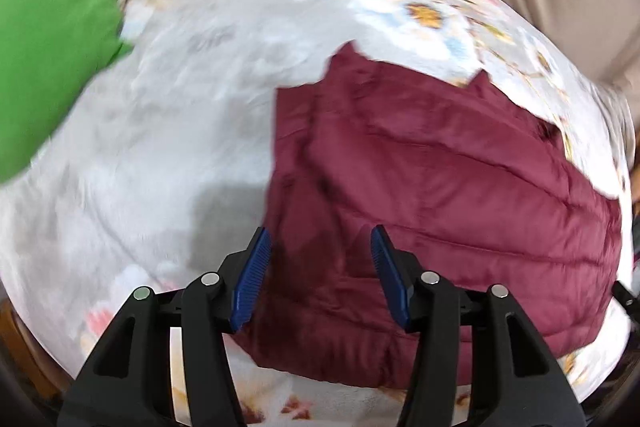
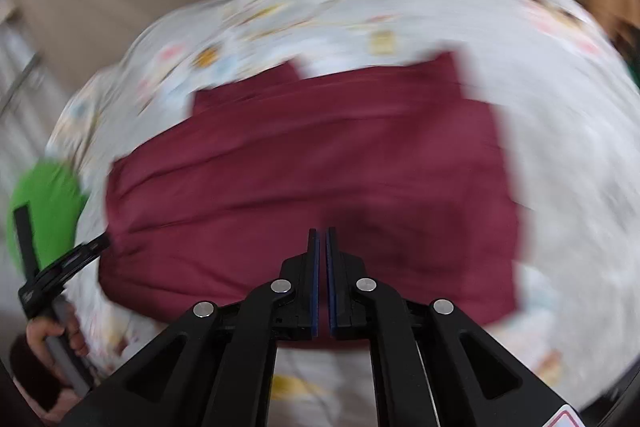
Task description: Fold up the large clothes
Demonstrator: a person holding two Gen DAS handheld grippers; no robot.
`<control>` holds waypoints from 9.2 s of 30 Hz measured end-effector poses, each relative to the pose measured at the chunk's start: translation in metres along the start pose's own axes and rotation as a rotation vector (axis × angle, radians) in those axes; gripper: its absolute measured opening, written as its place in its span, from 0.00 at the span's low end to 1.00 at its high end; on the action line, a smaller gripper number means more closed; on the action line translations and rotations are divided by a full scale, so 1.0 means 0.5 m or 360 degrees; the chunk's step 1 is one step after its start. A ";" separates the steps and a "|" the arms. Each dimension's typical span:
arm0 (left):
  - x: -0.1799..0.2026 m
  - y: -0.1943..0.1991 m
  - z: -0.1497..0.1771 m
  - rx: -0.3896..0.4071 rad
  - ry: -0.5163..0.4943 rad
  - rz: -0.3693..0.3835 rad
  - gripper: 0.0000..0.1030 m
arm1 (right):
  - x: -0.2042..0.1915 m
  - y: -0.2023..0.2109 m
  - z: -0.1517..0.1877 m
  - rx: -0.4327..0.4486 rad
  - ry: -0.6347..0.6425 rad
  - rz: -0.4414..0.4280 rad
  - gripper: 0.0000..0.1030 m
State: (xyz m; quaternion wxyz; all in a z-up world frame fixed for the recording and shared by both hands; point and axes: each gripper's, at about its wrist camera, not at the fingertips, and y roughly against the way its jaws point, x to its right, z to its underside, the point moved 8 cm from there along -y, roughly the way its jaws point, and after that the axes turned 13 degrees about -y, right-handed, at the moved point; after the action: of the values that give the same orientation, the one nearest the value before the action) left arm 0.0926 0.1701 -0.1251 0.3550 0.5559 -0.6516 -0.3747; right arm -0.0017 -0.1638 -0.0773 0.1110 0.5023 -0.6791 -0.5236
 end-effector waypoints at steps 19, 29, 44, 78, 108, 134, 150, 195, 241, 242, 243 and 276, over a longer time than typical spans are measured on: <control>-0.052 -0.084 0.000 -0.0126 0.0262 0.0167 0.67 | -0.204 -0.286 -0.038 -0.0333 0.0217 0.0124 0.00; -0.051 -0.123 -0.030 -0.0121 0.0431 0.0336 0.73 | -0.204 -0.302 -0.036 -0.0301 0.0265 0.0110 0.00; -0.022 -0.088 -0.050 -0.0110 0.0307 0.0515 0.15 | -0.298 -0.186 -0.060 -0.0118 0.0362 0.0028 0.00; 0.300 0.179 -0.163 0.0229 -0.0231 0.0821 0.07 | -0.160 -0.295 -0.025 -0.0458 -0.0028 -0.0239 0.00; 0.482 0.210 -0.186 0.0206 -0.0401 0.0906 0.06 | 0.053 0.016 -0.026 -0.0089 -0.0245 -0.0507 0.01; 0.815 0.070 -0.039 -0.0127 -0.0832 0.0888 0.06 | 0.380 0.083 0.066 0.0055 -0.0847 -0.0403 0.02; 0.913 -0.020 0.029 -0.0244 -0.1030 0.0782 0.07 | 0.311 0.023 0.083 -0.0109 -0.0865 -0.0613 0.01; 0.595 0.020 -0.030 0.0023 -0.0873 0.0529 0.47 | 0.327 0.156 0.019 0.0128 -0.0609 -0.0063 0.00; 0.497 -0.018 -0.071 -0.0100 -0.0480 0.0549 0.59 | 0.355 0.132 -0.077 0.0228 -0.0591 0.0043 0.33; 0.492 -0.014 -0.061 -0.0106 -0.0471 0.0550 0.59 | 0.341 0.141 -0.048 0.0211 -0.0561 0.0020 0.30; 0.492 -0.011 -0.045 -0.0110 -0.0502 0.0541 0.59 | 0.331 0.144 -0.033 0.0205 -0.0526 0.0021 0.26; 0.471 -0.033 -0.021 -0.0177 -0.0434 0.0492 0.72 | 0.407 0.012 0.025 -0.0013 -0.0813 -0.0112 0.79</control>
State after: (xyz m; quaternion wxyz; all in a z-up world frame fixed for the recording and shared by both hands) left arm 0.0788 -0.0656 -0.1241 0.3469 0.3730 -0.7493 -0.4231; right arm -0.1093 -0.3191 -0.1540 -0.0805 0.3766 -0.6651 -0.6398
